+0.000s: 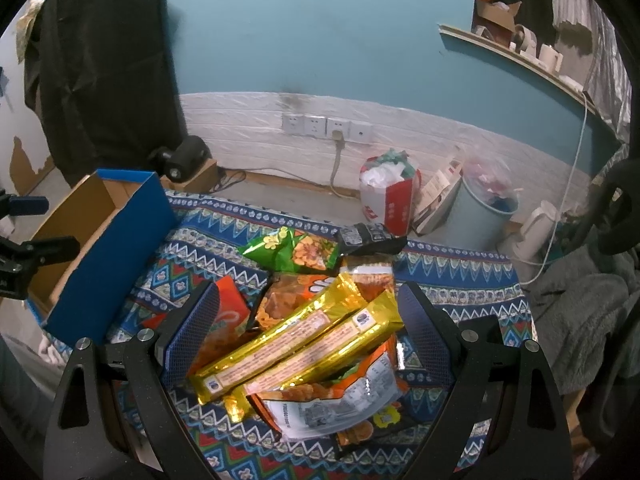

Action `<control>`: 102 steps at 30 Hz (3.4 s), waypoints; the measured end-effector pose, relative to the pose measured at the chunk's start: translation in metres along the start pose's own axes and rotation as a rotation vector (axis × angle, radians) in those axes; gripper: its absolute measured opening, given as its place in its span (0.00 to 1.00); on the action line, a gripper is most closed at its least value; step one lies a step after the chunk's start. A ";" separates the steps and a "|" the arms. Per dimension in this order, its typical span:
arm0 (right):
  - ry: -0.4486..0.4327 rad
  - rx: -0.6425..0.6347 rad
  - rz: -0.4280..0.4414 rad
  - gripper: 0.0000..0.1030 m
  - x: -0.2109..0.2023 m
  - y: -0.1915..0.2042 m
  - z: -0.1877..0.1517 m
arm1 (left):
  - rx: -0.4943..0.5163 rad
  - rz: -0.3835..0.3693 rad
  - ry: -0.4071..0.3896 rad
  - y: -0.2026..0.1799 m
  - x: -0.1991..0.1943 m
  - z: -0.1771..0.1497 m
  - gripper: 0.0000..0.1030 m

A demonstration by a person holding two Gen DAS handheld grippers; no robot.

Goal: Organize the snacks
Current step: 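Lower left tool onto orange chip bag while right tool reaches white-and-orange bag, then close left tool on orange bag while right tool grasps white-and-orange bag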

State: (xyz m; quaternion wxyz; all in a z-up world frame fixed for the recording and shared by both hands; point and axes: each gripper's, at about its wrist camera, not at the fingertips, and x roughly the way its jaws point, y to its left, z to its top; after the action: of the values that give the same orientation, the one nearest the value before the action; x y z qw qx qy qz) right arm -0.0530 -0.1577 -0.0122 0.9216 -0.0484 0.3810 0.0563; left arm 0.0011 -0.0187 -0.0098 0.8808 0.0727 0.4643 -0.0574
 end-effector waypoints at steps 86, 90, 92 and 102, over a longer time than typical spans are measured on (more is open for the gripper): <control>0.214 0.180 -0.040 0.37 0.048 -0.055 -0.053 | 0.202 -0.140 0.317 -0.073 0.150 -0.042 0.34; 0.178 0.136 -0.047 0.37 0.040 -0.047 -0.042 | 0.188 -0.147 0.270 -0.073 0.121 -0.039 0.34; 0.157 0.113 -0.051 0.37 0.037 -0.041 -0.035 | 0.180 -0.149 0.244 -0.065 0.107 -0.038 0.34; 0.083 0.016 -0.008 0.37 0.030 -0.011 -0.003 | 0.118 -0.150 0.124 -0.021 0.044 -0.012 0.34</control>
State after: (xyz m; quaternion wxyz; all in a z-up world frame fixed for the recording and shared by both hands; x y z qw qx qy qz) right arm -0.0323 -0.1673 -0.0344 0.9056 -0.0447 0.4192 0.0475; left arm 0.0126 -0.0387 -0.0544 0.8379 0.0928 0.5179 -0.1456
